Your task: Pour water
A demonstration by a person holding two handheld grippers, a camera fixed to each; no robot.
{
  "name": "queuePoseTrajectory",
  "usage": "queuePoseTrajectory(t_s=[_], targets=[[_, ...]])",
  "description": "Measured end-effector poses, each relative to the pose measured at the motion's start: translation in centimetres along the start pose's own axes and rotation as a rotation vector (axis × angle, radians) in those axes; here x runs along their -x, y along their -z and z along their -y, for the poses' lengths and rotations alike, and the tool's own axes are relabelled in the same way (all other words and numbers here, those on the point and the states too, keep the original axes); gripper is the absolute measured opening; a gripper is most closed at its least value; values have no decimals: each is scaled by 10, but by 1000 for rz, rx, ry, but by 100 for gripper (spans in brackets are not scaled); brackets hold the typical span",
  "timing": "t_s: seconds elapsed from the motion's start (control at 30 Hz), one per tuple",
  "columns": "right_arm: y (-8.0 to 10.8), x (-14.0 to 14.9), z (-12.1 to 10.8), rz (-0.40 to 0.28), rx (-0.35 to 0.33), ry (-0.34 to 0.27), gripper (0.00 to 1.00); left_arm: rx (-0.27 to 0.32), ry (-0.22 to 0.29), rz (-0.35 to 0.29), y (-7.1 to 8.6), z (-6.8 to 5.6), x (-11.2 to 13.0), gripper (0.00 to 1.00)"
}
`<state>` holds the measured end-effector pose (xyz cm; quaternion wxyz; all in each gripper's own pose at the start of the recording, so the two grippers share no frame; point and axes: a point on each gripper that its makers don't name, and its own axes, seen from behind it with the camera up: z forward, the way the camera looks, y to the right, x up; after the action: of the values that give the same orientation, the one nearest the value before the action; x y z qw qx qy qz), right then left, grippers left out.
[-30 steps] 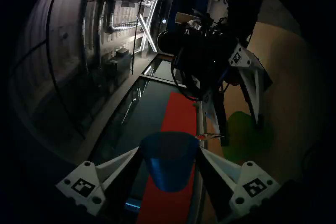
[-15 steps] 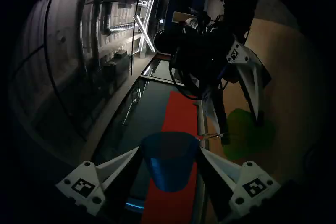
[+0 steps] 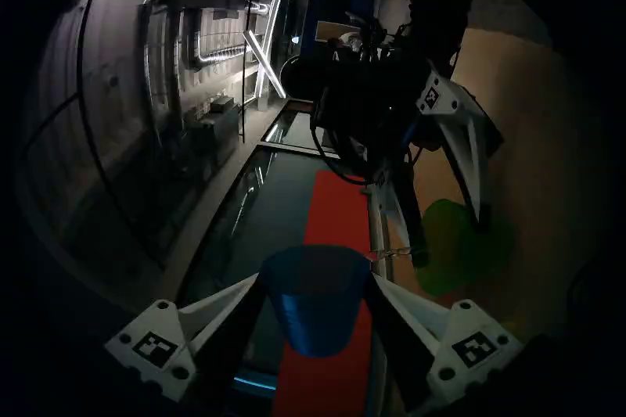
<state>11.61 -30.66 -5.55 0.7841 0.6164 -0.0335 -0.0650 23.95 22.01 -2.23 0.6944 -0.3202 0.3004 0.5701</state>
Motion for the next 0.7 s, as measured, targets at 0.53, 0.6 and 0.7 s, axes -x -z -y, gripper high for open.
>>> queuePoseTrajectory(t_s=[0.53,0.6,0.7], targets=[[2,1,1,4,-1,6,100,0,-57,5,-2,-3,0,85],[2,1,0,4,0,6,100,1,-66,5,-3,-3,1,85],[2,1,0,6,1,7,100,3,-76,7,-4,-4,1,85]])
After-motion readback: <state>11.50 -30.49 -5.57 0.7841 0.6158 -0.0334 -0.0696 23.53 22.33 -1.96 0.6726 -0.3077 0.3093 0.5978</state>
